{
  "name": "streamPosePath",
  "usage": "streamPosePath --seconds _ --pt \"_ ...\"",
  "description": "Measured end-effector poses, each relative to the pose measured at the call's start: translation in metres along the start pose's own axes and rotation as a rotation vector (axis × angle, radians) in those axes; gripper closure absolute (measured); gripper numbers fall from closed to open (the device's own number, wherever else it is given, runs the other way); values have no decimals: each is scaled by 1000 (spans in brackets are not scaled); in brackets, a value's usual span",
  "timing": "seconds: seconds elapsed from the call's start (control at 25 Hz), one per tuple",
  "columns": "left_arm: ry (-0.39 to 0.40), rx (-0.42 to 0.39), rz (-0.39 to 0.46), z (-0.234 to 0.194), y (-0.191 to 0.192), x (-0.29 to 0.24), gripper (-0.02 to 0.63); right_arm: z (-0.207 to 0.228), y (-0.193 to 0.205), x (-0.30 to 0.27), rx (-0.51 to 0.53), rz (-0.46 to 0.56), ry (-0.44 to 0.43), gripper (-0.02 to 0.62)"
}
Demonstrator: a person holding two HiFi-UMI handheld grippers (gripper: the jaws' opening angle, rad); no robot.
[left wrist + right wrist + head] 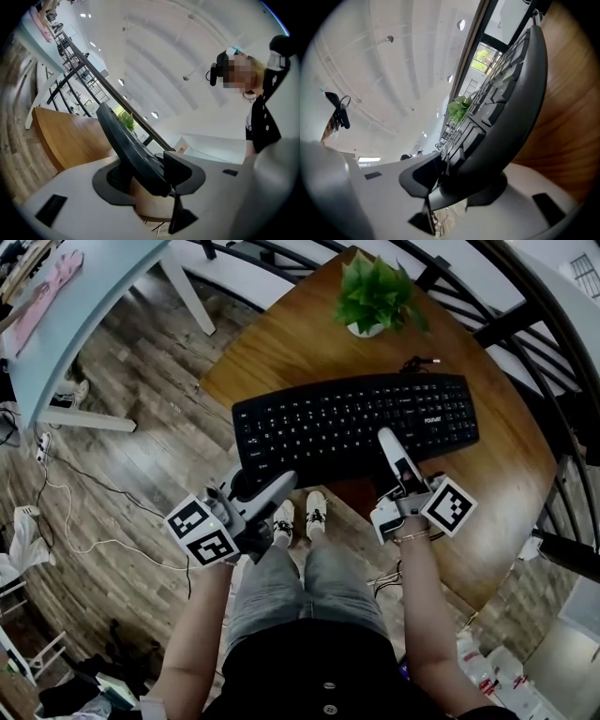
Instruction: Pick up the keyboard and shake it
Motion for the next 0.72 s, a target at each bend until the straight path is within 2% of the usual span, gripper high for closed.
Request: streamPosePath --seconds 0.28,0.72 --pt "-59 70 -1 -21 9 0 413 27 12 -7 -37 -44 116 422" --pt "-106 118 -15 -25 17 -1 413 47 20 2 -85 -47 198 414"
Point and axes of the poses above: the fingertips, and each gripper's own axes: x backward along the fingers, z to its right, y out of its underside, the point moved 2 cm from there along x, backward along the fingers, and after that the axes turned 15 degrees about z, right-handed, at the moved point
